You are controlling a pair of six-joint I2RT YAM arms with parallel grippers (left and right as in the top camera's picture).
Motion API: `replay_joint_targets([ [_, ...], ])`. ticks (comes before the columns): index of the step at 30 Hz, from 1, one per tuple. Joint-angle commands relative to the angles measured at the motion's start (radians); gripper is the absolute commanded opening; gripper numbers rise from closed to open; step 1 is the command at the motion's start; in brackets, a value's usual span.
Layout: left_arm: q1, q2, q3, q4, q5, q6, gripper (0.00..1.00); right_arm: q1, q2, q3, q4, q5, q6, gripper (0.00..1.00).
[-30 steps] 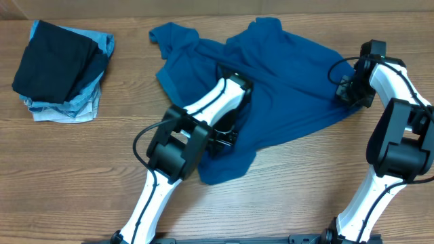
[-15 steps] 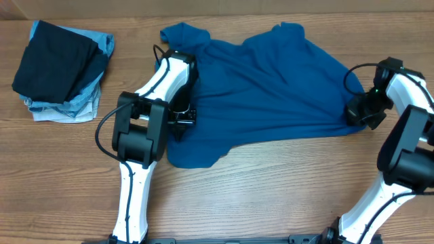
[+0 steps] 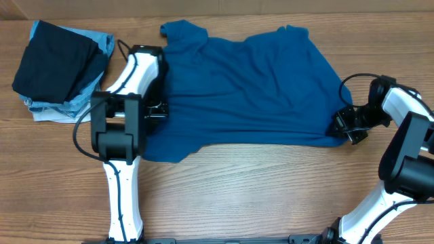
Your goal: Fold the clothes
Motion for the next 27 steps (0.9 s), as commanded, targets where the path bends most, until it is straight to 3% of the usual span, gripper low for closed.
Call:
replay_joint_targets([
  [1, 0.072, 0.067, -0.026, 0.104, -0.164, 0.009, 0.04, 0.035, 0.208, -0.219, 0.021, 0.231, 0.021, 0.04],
  [7, 0.040, 0.067, -0.026, 0.068, -0.120, 0.000, 0.04, 0.171, 0.195, -0.230, -0.028, 0.418, 0.022, 0.04],
  [12, 0.017, 0.067, -0.026, 0.043, -0.040, -0.003, 0.04, 0.140, 0.147, -0.183, -0.086, 0.562, 0.056, 0.04],
  [15, 0.008, 0.067, -0.026, 0.035, -0.040, -0.068, 0.04, 0.062, 0.135, -0.093, -0.072, 0.589, 0.075, 0.04],
  [19, 0.008, 0.067, -0.026, 0.035, -0.041, -0.067, 0.04, 0.056, 0.135, -0.044, -0.088, 0.562, 0.034, 0.04],
  [21, 0.008, 0.066, -0.019, 0.042, -0.056, -0.067, 0.04, 0.057, 0.134, -0.017, -0.076, 0.497, -0.056, 0.04],
  [26, 0.007, 0.065, 0.104, -0.029, -0.043, -0.060, 0.25, 0.058, 0.134, 0.161, -0.171, 0.474, -0.101, 0.05],
  [27, 0.007, 0.064, 0.145, -0.055, -0.032, -0.059, 0.44, 0.058, 0.134, 0.202, -0.187, 0.439, -0.138, 0.09],
])
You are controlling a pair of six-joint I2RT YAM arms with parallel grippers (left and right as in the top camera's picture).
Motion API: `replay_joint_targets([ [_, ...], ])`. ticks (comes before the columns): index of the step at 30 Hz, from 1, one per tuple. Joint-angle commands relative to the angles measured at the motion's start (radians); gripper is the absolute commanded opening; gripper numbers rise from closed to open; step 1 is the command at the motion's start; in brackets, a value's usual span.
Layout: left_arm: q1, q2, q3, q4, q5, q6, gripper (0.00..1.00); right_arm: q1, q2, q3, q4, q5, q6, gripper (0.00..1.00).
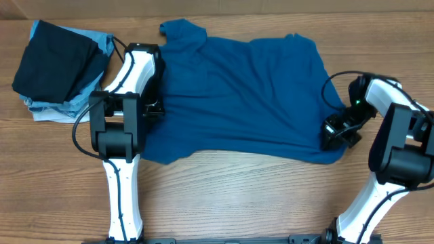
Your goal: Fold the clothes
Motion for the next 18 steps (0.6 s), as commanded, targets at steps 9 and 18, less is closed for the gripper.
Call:
replay_joint_targets([
  [9, -0.002, -0.085, 0.388, -0.101, 0.222, 0.036, 0.77, -0.027, 0.065, 0.299, -0.074, 0.055, -0.207, 0.41],
  [18, -0.079, -0.200, 0.380, -0.101, 0.226, 0.102, 0.04, 0.112, 0.065, 0.497, -0.098, -0.004, -0.390, 0.53],
])
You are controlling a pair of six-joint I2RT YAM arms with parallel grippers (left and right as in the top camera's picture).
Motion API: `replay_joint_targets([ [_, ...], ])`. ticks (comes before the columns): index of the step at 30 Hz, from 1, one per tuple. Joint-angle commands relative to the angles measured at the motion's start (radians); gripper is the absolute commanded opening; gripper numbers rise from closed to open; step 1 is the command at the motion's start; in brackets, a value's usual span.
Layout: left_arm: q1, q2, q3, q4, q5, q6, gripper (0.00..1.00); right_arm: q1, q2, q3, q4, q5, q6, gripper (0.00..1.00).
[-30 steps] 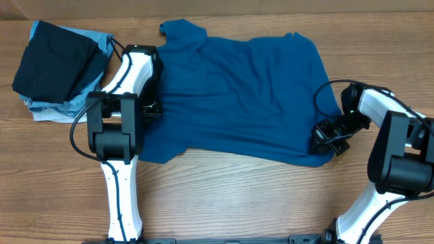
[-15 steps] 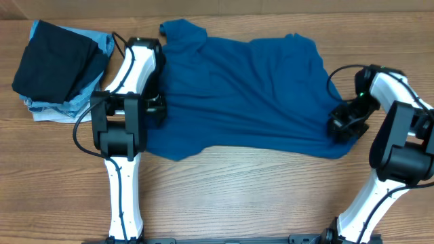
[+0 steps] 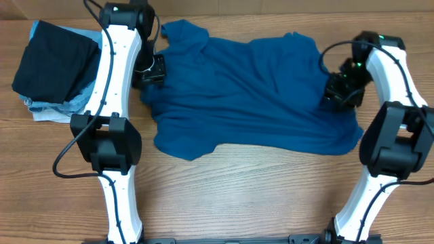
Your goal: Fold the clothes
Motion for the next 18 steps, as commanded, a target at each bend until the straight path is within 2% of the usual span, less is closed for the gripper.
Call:
replay_joint_targets([
  [1, -0.076, -0.023, -0.022, -0.003, 0.034, 0.077, 0.04, 0.012, 0.003, 0.047, 0.032, -0.002, -0.045, 0.52],
  [2, -0.108, -0.023, -0.063, -0.003, 0.048, 0.081, 0.04, 0.012, 0.003, 0.047, 0.047, -0.002, -0.049, 0.52],
  [3, -0.130, -0.023, -0.093, -0.003, 0.048, 0.080, 0.04, 0.012, 0.003, 0.047, 0.055, -0.002, -0.072, 0.46],
  [4, -0.179, -0.023, -0.177, 0.006, 0.029, 0.080, 0.04, 0.012, 0.003, 0.047, 0.079, -0.003, -0.121, 0.18],
  [5, -0.209, -0.023, -0.240, 0.020, 0.003, 0.080, 0.04, 0.012, 0.003, 0.047, 0.093, -0.002, -0.136, 0.04],
  [11, -0.289, -0.023, -0.549, 0.200, -0.013, 0.053, 0.04, 0.012, 0.003, 0.047, 0.134, -0.002, -0.142, 0.04],
  [14, -0.289, -0.023, -0.610, 0.229, -0.087, 0.000, 0.04, 0.012, 0.003, 0.047, 0.141, -0.002, -0.142, 0.04],
  [18, -0.289, -0.023, -0.728, 0.373, -0.101, -0.018, 0.04, 0.012, 0.003, 0.046, 0.144, -0.001, -0.142, 0.04],
])
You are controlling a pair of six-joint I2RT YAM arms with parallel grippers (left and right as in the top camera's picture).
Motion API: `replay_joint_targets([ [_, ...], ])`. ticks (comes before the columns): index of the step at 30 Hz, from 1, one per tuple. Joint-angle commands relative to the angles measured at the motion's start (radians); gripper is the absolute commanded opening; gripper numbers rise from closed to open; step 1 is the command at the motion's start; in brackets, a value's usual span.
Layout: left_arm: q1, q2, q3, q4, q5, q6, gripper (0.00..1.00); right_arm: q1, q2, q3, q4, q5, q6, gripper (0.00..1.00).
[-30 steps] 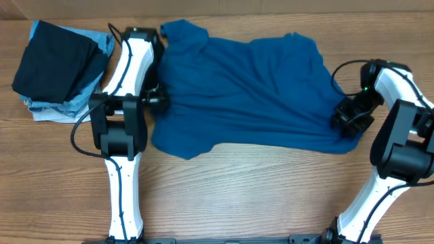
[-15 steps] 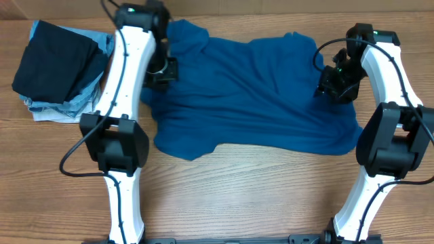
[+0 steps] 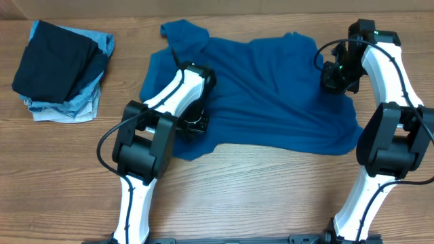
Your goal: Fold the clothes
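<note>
A blue T-shirt (image 3: 264, 102) lies spread flat across the table, collar end at the far left and hem towards the right. My left gripper (image 3: 196, 125) rests low over the shirt's lower left part, near a loose flap (image 3: 178, 146) at the front edge. At the shirt's far right edge, below its upper right corner, sits my right gripper (image 3: 333, 76). From overhead, the arms' dark bodies hide both pairs of fingers. Whether either grips cloth does not show.
A stack of folded clothes (image 3: 61, 68), dark navy on top of light blue, sits at the far left of the wooden table (image 3: 271, 196). Both arm bases stand at the front edge.
My left gripper was at the shirt's far left edge beside the sleeve and is now over the lower left part. The right gripper is slightly farther back. The shirt looks about the same.
At first my left gripper was at the shirt's left edge and my right at its lower right corner. The right one then sat slightly inward. Later both were near the far edge, the shirt's left edge shifted. Now the left is over the front left part.
</note>
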Motion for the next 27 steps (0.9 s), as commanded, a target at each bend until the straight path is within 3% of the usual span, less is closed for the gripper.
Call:
replay_joint_targets([
  [1, 0.000, -0.009, -0.100, 0.069, -0.034, -0.031, 0.04, -0.003, 0.003, 0.023, 0.005, 0.000, -0.007, 0.04],
  [9, -0.043, -0.009, -0.314, 0.055, 0.071, -0.027, 0.04, -0.003, 0.003, 0.023, 0.004, 0.031, -0.007, 0.04],
  [17, -0.169, -0.017, -0.334, -0.040, 0.093, -0.054, 0.04, -0.003, 0.003, 0.023, -0.002, 0.044, -0.007, 0.04],
  [23, -0.171, -0.246, -0.324, -0.049, 0.080, -0.084, 0.04, -0.003, 0.003, 0.023, 0.002, 0.043, -0.007, 0.05],
  [27, -0.165, -0.435, -0.257, -0.049, 0.035, -0.050, 0.15, -0.003, 0.003, 0.023, 0.006, 0.043, -0.006, 0.06],
])
